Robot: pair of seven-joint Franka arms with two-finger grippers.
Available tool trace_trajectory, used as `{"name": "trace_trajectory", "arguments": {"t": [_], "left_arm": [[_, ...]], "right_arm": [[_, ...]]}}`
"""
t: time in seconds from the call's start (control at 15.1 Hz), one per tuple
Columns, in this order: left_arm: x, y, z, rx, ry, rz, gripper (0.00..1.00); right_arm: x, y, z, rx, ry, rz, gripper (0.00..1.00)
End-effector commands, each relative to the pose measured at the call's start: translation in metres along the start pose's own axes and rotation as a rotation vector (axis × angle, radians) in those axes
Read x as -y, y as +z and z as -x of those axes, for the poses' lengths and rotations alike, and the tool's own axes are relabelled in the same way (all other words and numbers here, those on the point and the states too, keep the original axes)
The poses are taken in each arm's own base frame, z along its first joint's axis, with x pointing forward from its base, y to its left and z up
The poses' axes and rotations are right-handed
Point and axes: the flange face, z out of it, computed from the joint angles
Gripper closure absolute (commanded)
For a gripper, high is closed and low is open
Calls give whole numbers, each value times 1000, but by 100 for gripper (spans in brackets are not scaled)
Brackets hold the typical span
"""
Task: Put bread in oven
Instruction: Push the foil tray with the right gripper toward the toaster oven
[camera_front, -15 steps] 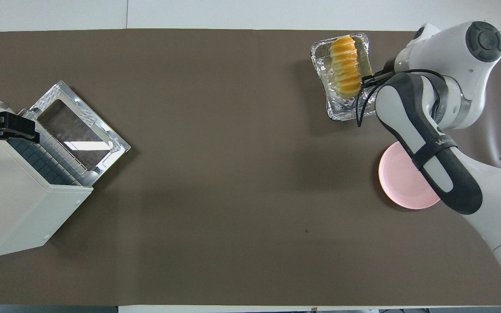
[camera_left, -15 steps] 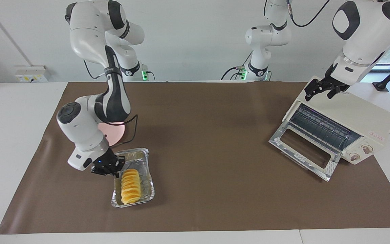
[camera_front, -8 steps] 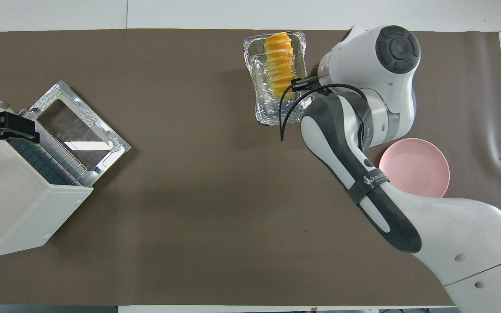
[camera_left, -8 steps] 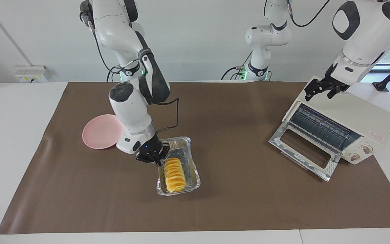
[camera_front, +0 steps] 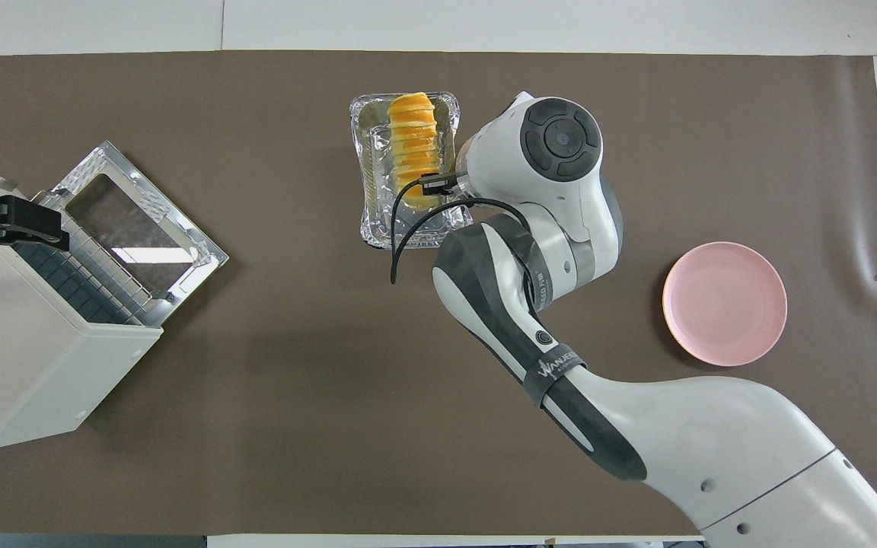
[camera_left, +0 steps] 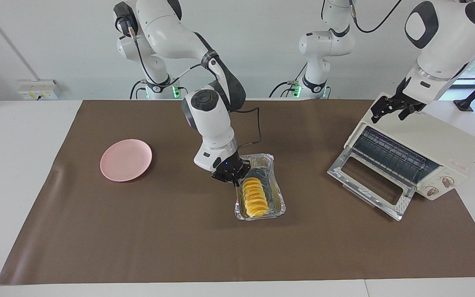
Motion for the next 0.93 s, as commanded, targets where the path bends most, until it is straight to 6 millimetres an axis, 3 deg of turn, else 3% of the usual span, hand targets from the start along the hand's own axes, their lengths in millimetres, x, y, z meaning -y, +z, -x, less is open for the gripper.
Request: {"name": "trace_trajectory", "arguments": {"t": [0.0, 0.13, 0.4, 0.46, 0.86], "left_arm": [[1, -4, 8, -2, 6, -15, 0], [1, -4, 8, -2, 6, -15, 0], [1, -4, 8, -2, 6, -15, 0], [1, -4, 8, -2, 6, -15, 0], [1, -4, 8, -2, 6, -15, 0]], "right_arm": [[1, 28, -11, -57, 40, -2, 100], [7, 27, -17, -61, 34, -7, 100], [40, 57, 3, -38, 38, -9, 100], [47, 56, 2, -46, 37, -8, 100], [52, 61, 6, -97, 18, -7, 100]]}}
